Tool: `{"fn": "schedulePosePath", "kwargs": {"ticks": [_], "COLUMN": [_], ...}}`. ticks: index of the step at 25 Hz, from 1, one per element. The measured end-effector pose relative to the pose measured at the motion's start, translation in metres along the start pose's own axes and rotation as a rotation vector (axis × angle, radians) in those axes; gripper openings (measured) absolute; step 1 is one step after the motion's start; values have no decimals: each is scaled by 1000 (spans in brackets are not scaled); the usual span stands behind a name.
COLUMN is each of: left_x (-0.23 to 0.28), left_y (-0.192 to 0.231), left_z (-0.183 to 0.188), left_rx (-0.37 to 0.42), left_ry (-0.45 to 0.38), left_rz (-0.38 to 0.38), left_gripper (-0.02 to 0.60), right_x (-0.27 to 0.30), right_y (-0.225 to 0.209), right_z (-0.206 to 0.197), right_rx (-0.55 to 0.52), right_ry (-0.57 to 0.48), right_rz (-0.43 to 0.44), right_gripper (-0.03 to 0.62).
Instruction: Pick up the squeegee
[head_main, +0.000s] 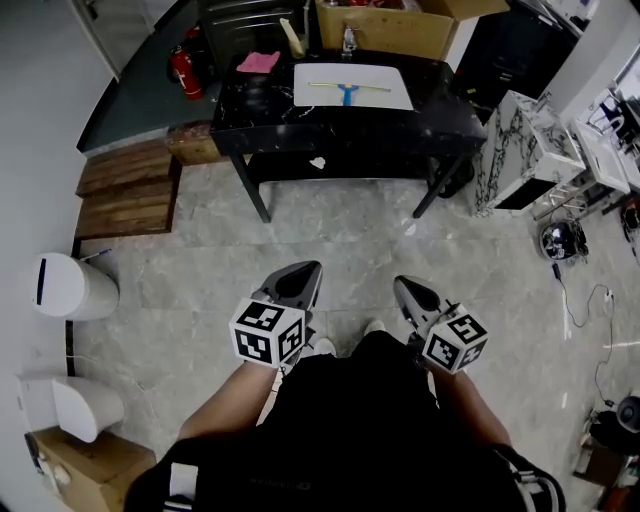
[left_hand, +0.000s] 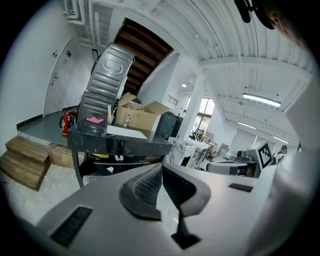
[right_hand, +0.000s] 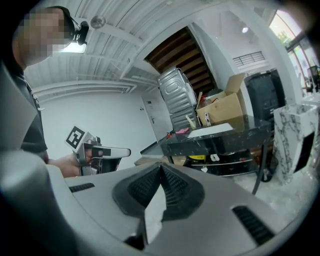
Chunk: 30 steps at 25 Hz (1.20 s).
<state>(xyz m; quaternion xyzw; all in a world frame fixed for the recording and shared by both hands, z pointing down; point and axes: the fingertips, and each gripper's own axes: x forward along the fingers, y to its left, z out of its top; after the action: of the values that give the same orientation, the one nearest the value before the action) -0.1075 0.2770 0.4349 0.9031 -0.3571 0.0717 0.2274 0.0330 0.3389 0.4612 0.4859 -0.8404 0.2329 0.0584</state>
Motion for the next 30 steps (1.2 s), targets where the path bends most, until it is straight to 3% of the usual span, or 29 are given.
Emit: {"fn": "schedulePosePath", "kwargs": {"ticks": [16,30], "left_x": [29,116], "left_y": [34,59], "left_z": [14,65], "left_rx": [-31,-11], "left_ry": [14,3], "left_rz": [39,67], "left_gripper": [17,17], "right_x": [55,105], "right_y": [-19,-102], "right_z": [23,79], "right_rx": [4,6], "right_ry": [3,-31], "right_rz": [56,79], "right_gripper": [9,9]}}
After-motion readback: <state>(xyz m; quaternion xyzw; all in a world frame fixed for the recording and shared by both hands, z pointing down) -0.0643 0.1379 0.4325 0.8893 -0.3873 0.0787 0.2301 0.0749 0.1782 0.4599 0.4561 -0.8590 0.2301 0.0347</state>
